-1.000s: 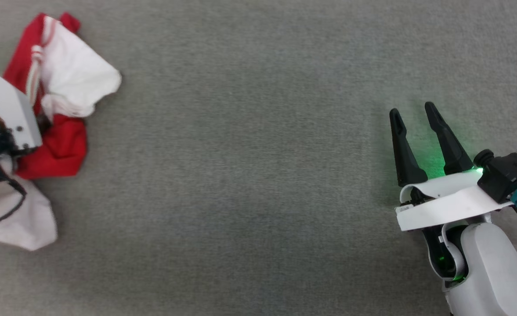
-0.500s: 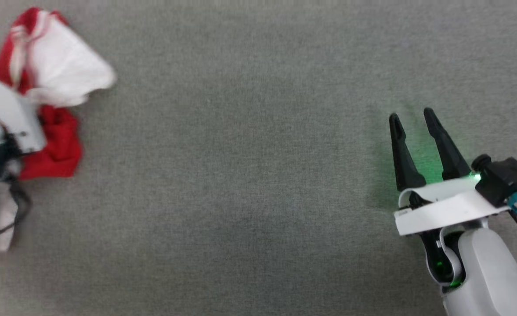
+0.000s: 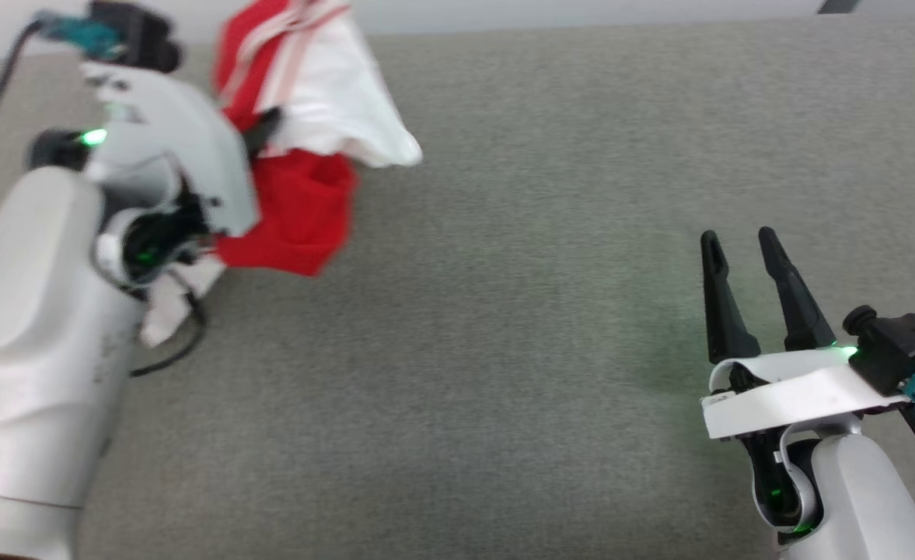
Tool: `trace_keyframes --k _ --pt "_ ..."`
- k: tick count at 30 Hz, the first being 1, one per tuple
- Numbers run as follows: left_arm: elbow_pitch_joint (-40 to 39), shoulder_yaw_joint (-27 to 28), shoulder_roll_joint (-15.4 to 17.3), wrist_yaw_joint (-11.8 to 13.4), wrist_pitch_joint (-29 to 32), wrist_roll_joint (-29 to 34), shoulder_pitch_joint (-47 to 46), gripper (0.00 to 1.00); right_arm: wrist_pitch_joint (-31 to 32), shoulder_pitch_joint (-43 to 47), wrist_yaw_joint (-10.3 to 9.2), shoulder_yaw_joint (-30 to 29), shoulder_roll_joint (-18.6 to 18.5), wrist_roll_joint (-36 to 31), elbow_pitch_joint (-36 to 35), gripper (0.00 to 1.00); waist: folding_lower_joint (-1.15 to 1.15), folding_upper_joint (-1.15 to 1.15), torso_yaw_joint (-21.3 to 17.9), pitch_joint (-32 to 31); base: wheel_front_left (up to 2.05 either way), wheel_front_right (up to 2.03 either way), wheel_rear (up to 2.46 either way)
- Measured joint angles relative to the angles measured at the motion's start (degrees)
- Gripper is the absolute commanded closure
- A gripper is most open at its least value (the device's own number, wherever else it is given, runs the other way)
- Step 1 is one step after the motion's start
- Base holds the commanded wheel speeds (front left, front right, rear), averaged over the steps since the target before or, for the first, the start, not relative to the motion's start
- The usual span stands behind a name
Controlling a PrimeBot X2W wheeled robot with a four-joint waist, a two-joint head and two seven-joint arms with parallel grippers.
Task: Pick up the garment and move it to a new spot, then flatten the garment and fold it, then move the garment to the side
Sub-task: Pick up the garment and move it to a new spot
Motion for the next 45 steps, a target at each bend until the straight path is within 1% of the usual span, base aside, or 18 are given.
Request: trace_keyframes --k 2,5,9,12,15,18,19,21,25,29,32,36,40,41,42,43,44,45 --pt "-4.2 -1.0 -1.3 0.0 2.8 -1.9 0.0 1.0 0.0 0.2 0.0 -0.6 0.2 0.7 -0.3 0.0 0.0 0.0 -1.2 -0.1 0.0 0.0 0.0" --pt "-10.0 -3.2 -2.9 0.0 7.3 -2.8 -0.2 1.0 0.0 0.7 0.0 -1.4 0.4 2.0 -0.8 0.0 0.0 0.0 -3.4 0.0 0.0 0.0 0.0" --pt "-14.4 -6.8 -6.4 0.7 12.4 -3.7 -0.6 1.0 0.0 0.6 0.0 -2.3 0.4 5.5 -1.5 0.0 0.0 0.0 -7.0 0.8 0.0 0.0 0.0" --pt "-14.2 -10.1 -8.4 0.9 14.9 -3.3 -0.7 1.0 0.0 0.6 0.0 -2.6 0.4 7.3 -1.9 0.0 0.0 0.0 -10.0 1.6 0.0 0.0 0.0" --pt "-12.1 -13.5 -10.3 0.6 16.7 -3.0 -0.7 1.0 0.0 0.5 0.0 -2.9 0.4 10.2 -2.0 0.0 0.0 0.0 -13.1 2.6 0.0 0.0 0.0" --pt "-9.3 -14.5 -12.2 0.4 16.3 -4.0 -0.7 1.0 0.0 0.3 0.0 -2.5 0.4 12.6 -1.8 0.0 0.0 0.0 -16.4 3.7 0.0 0.0 0.0" --pt "-8.1 -15.0 -12.3 0.4 15.9 -3.8 -0.9 1.0 0.0 0.3 0.0 -2.4 0.4 13.1 -1.7 0.0 0.0 0.0 -17.5 4.0 0.0 0.0 0.0" --pt "-5.4 -16.4 -11.7 0.4 15.6 -2.3 -1.8 1.0 0.0 0.4 0.0 -1.8 0.4 13.9 -1.5 0.0 0.0 0.0 -19.7 4.7 0.0 0.0 0.0" --pt "0.5 -19.2 -9.0 0.3 15.9 -0.1 -2.4 1.0 0.0 0.7 0.0 -1.4 0.4 15.7 -1.2 0.0 0.0 0.0 -23.9 5.9 0.0 0.0 0.0" --pt "3.9 -22.7 -8.0 0.0 17.2 1.0 -4.4 1.0 0.0 1.3 0.0 -2.1 0.4 16.0 -1.3 0.0 0.0 0.0 -27.1 6.9 0.0 0.0 0.0" --pt "5.0 -26.2 -7.0 -0.1 17.9 1.4 -6.0 1.0 0.0 1.3 0.0 -2.2 0.4 16.1 -1.6 0.0 0.0 0.0 -28.5 7.6 0.0 0.0 0.0" --pt "5.3 -30.9 -5.9 -0.1 18.4 1.1 -8.0 1.0 0.0 1.3 0.0 -1.7 0.4 16.0 -2.1 0.0 0.0 0.0 -29.1 8.5 0.0 0.0 0.0" --pt "5.8 -34.2 -5.3 -0.3 16.7 0.4 -9.3 1.0 0.0 1.1 0.0 -0.9 0.4 15.6 -2.3 0.0 0.0 0.0 -29.3 9.1 0.0 0.0 0.0" --pt "6.2 -34.6 -5.1 -0.5 15.7 0.0 -9.5 0.93 0.0 1.0 0.0 -0.7 0.4 15.6 -2.3 0.0 0.0 0.0 -29.3 9.1 0.0 0.0 0.0" --pt "6.5 -35.2 -4.9 -0.6 15.1 -0.2 -9.7 0.72 0.0 0.8 0.0 -0.6 0.4 15.6 -2.2 0.0 0.0 0.0 -29.3 9.1 0.0 0.0 0.0" --pt "6.7 -35.8 -4.9 -0.6 14.5 -0.3 -9.9 0.56 0.0 0.7 0.0 -0.5 0.5 15.4 -2.2 0.0 0.0 0.0 -29.3 8.9 0.0 0.0 0.0" --pt "6.8 -36.2 -5.0 -0.6 13.4 -0.4 -10.0 0.08 0.0 0.6 0.0 -0.7 0.5 15.0 -2.1 0.0 0.0 0.0 -29.2 8.8 0.0 0.0 0.0" --pt "7.1 -36.4 -5.1 -0.6 12.0 -0.6 -10.1 0.08 0.0 0.6 0.0 -0.8 0.4 14.6 -2.1 0.0 0.0 0.0 -28.9 8.7 0.0 0.0 0.0"
